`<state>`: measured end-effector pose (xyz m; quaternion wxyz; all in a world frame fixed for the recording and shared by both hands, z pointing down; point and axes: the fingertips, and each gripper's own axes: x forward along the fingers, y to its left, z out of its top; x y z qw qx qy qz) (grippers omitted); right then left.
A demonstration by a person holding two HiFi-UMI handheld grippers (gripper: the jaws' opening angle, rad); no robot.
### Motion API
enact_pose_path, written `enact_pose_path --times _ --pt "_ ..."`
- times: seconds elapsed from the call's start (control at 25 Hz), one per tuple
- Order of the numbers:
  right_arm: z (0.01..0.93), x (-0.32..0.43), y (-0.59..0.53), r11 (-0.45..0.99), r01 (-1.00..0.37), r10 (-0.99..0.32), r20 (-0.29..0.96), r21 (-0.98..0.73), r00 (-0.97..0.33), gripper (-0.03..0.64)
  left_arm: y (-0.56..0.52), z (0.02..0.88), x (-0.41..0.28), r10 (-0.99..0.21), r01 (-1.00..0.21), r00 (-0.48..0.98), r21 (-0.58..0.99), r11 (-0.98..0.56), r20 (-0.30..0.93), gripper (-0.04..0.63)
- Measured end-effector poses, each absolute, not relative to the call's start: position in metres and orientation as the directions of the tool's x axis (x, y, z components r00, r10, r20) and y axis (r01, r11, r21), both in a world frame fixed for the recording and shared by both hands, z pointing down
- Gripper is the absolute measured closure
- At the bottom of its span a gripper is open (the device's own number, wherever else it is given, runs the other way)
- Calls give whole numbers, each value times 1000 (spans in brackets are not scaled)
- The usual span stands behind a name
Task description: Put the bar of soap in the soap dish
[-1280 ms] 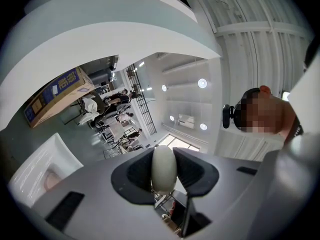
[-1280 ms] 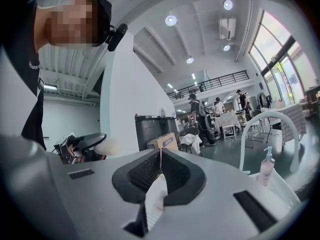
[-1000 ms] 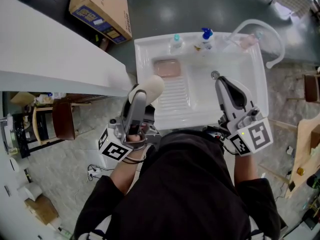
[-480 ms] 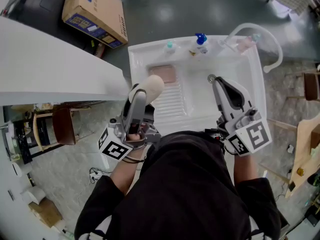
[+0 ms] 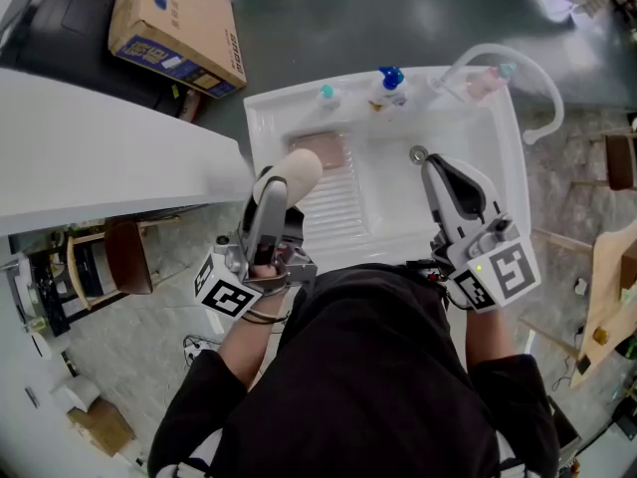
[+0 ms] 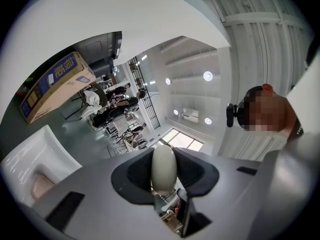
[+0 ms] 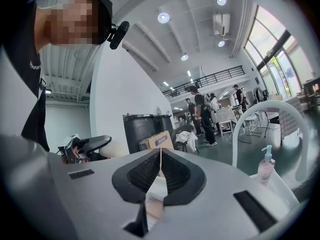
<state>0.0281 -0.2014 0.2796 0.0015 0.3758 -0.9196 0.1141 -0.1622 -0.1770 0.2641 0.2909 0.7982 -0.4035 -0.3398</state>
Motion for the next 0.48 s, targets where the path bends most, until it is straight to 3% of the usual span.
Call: enact_pose_path --times 0.48 --pt "297 27 -219 667 -702 -697 124 -248 -706 592 -202 286 -161 -850 -438 461 768 -467 -254 480"
